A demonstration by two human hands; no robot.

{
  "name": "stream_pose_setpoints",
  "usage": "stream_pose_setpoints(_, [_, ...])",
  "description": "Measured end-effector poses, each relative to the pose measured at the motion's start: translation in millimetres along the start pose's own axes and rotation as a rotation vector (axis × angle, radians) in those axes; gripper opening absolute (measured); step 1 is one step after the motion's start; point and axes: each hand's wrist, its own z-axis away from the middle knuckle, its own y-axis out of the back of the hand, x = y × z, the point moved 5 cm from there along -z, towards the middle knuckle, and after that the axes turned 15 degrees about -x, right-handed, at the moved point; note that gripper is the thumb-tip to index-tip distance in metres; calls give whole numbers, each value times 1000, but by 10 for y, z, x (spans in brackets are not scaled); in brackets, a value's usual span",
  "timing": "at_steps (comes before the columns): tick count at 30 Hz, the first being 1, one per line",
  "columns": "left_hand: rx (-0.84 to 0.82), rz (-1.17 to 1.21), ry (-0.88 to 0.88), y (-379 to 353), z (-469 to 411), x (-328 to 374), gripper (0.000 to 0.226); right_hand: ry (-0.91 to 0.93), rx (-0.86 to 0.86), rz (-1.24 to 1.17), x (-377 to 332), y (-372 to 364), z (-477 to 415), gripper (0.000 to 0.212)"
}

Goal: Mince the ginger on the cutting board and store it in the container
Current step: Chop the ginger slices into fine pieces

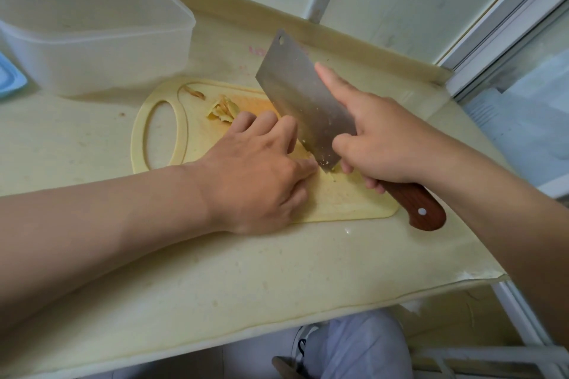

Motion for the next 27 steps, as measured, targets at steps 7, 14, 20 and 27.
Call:
stream_pose_setpoints(7, [-26,-30,31,9,12,-4,68,-27,-35,-9,67,-11,123,100])
stream_pose_setpoints(14, [-59,-44,32,16,1,3,70,-24,32,-114,123,-38,131,98])
stream_pose_setpoints(20, [124,-37,-15,57,32,-34,38,1,142,-263,165,115,163,96])
stream_pose_setpoints(27, [252,-25,3,104,68,-62,20,24,17,-378,213,-152,279,98])
